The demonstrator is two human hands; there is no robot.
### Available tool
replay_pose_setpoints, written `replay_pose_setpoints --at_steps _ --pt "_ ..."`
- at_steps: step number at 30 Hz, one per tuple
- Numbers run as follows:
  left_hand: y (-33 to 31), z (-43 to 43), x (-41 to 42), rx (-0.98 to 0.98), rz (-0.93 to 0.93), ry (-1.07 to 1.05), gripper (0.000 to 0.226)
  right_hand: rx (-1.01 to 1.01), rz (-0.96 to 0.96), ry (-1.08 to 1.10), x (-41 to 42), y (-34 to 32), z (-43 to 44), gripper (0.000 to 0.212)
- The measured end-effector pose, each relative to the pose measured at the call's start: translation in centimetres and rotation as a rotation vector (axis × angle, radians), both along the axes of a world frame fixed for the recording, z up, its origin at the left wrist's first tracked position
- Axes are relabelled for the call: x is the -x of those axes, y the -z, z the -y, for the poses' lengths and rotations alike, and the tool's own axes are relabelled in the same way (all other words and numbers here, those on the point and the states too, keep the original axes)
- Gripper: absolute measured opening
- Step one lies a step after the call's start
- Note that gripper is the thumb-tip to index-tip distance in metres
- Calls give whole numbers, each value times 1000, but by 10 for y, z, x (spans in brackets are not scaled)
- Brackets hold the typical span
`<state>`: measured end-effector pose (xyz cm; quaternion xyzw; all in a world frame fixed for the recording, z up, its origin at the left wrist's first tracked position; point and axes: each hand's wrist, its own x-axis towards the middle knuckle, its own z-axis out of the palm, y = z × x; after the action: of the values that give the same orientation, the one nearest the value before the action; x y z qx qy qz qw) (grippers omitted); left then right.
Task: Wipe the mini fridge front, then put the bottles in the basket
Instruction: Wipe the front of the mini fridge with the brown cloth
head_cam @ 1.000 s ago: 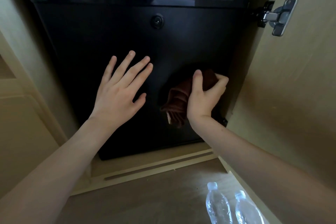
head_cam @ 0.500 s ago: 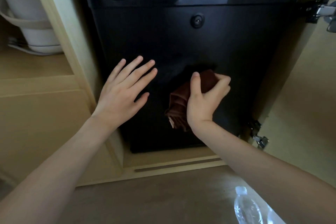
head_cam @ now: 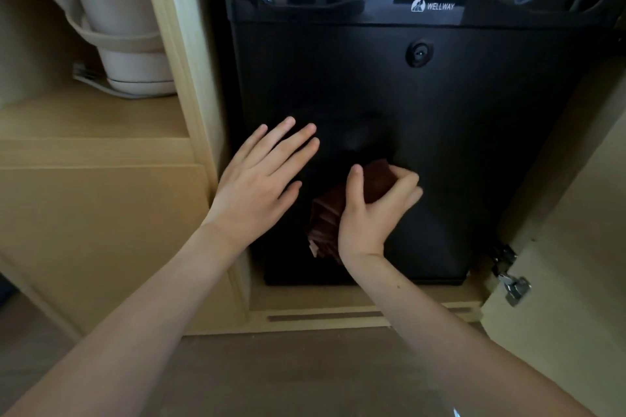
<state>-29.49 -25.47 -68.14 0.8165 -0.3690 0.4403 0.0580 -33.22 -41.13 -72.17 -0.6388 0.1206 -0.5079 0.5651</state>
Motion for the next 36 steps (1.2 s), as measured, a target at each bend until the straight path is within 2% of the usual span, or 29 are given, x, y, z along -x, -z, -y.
replay_pose_setpoints --at_steps 2,7,10,15,18,23,28,31,33,36 --pt "6 0 2 45 -16 -30 61 -41 -12 49 -5 4 -11 35" --pt "17 3 9 136 -58 -82 62 -94 -176 1 10 73 -26 35" --pt "18 3 11 176 -74 -69 60 -111 -124 -30 5 56 -22 31" --pt "20 2 8 185 -78 -70 61 -37 70 60 -15 -6 -29 36" --pt "22 4 7 168 -82 -87 61 -11 52 91 -17 15 -35 39" --pt "21 2 11 175 -83 -94 62 -67 -93 45 -2 76 -40 37" --pt "15 2 15 172 -63 -146 66 -89 -19 -2 -6 37 -41 34" --pt "8 -4 13 68 30 -248 70 -108 54 10 -12 11 -47 35" --pt "6 -7 12 32 66 -275 71 -46 66 28 -15 6 -52 36" --pt "7 -8 11 3 87 -295 69 98 15 53 -15 33 -59 40"
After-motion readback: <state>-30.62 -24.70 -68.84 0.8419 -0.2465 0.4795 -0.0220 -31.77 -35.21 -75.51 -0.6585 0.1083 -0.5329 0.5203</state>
